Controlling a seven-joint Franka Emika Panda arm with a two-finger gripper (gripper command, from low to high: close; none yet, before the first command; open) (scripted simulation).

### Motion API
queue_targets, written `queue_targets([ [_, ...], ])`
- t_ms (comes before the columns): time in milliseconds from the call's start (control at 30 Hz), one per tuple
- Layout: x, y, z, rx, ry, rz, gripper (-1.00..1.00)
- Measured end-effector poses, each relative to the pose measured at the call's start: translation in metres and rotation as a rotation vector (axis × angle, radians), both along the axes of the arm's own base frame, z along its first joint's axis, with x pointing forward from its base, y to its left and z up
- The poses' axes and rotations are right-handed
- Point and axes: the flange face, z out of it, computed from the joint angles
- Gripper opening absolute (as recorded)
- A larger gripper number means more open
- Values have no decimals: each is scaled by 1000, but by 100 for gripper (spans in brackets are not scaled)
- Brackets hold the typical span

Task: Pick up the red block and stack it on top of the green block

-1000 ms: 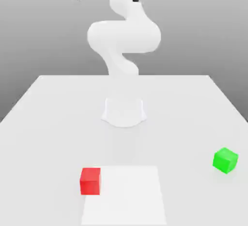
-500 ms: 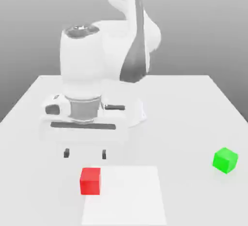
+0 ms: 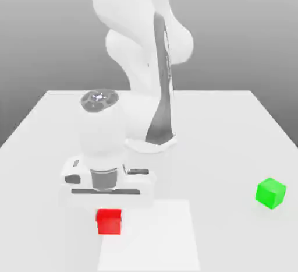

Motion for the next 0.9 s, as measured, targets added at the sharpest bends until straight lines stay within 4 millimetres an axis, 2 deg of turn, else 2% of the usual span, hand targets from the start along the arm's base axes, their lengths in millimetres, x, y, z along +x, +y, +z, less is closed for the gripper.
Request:
queue_targets([
  [133,-1,1,39,0,0,1,-100],
  [333,14,98,55,2,-1,16,-100],
  [533,5,201,64,4,-1,0,-100],
  [700,-23,283,72,4,0,-13,-100],
  [900,-79,373,81,2,0,-27,-100],
])
